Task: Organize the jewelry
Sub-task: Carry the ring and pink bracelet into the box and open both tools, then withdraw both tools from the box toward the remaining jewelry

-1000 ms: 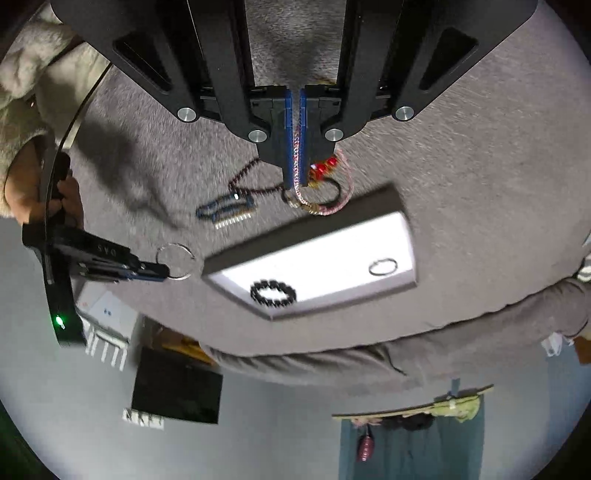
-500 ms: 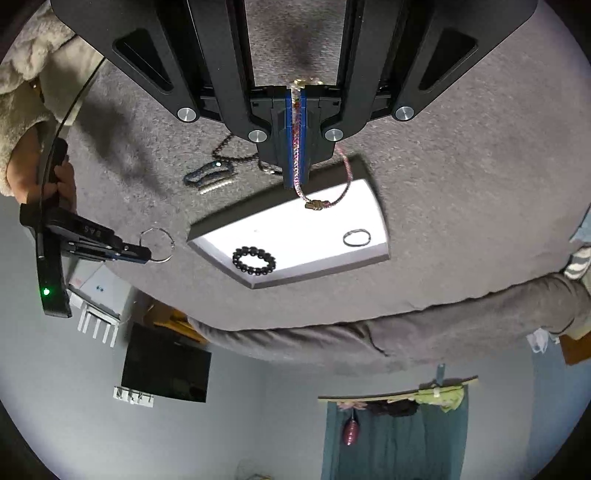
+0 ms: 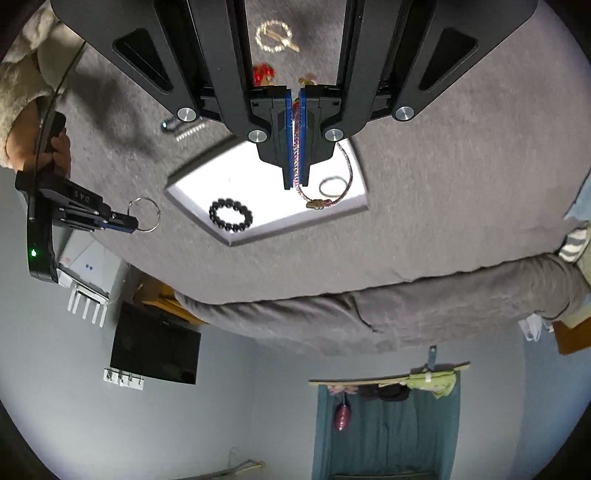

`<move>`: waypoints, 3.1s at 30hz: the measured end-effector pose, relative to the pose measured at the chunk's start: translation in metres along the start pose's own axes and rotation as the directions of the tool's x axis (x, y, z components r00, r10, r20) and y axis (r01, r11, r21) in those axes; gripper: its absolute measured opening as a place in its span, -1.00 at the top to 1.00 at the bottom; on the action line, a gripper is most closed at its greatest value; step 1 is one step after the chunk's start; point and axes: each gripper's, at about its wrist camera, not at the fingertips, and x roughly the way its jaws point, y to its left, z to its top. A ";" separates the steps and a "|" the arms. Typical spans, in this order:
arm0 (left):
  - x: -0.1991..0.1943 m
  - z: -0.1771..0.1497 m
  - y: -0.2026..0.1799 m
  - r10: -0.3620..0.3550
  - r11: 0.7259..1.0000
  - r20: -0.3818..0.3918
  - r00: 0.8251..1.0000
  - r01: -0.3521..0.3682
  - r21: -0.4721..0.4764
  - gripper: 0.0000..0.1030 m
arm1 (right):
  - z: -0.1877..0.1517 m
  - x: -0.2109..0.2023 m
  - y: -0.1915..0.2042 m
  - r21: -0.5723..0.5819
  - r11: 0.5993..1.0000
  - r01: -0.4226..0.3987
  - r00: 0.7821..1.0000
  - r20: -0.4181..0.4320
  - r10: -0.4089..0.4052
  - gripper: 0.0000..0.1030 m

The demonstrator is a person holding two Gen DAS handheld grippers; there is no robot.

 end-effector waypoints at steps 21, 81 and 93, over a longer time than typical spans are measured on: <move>0.134 0.000 -0.007 0.053 0.995 -0.192 0.980 -0.035 0.096 0.93 | 0.001 0.091 -0.011 0.043 0.999 0.016 0.993 -0.117 -0.011 0.91; 0.086 -0.030 0.011 -0.029 0.994 -0.136 0.990 0.014 -0.112 -0.43 | -0.013 0.084 -0.006 0.032 0.999 0.043 0.983 -0.180 -0.036 0.01; 0.033 -0.040 0.004 0.035 0.990 -0.094 0.995 -0.048 -0.133 -0.72 | -0.023 0.031 -0.014 0.063 0.997 0.041 0.991 -0.127 -0.032 -0.89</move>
